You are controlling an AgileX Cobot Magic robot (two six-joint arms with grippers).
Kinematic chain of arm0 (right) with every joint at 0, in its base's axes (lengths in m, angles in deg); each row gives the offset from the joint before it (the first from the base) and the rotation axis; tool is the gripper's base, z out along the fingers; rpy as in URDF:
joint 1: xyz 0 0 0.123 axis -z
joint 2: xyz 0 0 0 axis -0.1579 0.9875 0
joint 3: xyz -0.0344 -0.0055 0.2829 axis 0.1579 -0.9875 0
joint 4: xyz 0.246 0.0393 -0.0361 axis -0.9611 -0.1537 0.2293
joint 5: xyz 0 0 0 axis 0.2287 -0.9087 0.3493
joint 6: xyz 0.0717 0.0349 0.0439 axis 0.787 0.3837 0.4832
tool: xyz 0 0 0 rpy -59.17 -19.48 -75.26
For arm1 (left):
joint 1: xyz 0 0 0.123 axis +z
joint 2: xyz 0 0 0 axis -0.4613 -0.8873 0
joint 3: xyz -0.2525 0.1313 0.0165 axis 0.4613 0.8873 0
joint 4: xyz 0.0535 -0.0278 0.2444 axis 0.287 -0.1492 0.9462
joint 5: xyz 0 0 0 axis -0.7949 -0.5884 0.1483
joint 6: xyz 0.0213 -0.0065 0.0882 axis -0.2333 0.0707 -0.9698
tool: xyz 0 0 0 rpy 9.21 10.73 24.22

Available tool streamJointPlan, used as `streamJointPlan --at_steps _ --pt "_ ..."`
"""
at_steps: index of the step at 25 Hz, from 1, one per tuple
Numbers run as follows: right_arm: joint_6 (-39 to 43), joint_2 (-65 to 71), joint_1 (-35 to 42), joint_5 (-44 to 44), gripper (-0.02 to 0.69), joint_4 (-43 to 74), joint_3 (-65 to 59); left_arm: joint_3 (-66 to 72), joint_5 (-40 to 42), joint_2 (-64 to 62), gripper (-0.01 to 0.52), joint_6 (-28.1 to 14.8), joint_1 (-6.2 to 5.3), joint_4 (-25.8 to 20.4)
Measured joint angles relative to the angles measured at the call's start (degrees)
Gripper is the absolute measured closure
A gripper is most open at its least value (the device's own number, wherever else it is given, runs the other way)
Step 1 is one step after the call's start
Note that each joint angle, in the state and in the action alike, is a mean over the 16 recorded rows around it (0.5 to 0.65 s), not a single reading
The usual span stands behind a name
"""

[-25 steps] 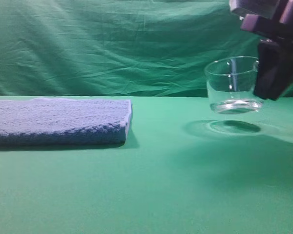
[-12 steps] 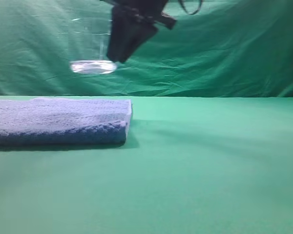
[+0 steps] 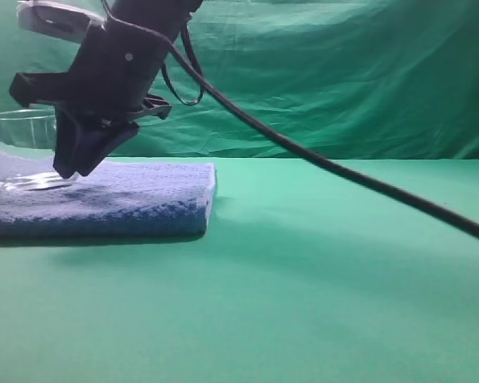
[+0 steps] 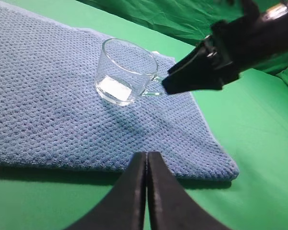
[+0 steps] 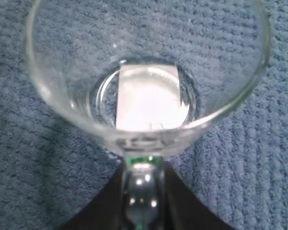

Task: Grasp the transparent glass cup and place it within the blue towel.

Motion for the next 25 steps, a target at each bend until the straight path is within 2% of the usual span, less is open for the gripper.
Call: streamJointPlan --at_steps 4,10,13,19,25 --pt "3.3 -5.3 0.5 -5.2 0.397 0.9 0.1 0.0 0.0 0.0 0.514 0.0 0.0 0.0" --pt "11.2 -16.3 1.3 -13.7 0.583 5.7 -0.3 0.0 0.0 0.0 0.514 0.0 0.0 0.0" --pt "14.9 -22.6 1.6 -16.9 0.646 8.7 -1.7 0.0 0.0 0.0 0.514 0.0 0.0 0.0" --pt "20.7 -36.3 1.9 -18.7 0.665 13.9 -9.0 0.0 0.0 0.0 0.514 0.0 0.0 0.0" --pt "22.4 -52.5 1.9 -14.6 0.665 14.9 -23.5 0.0 0.0 0.0 0.514 0.0 0.0 0.0"
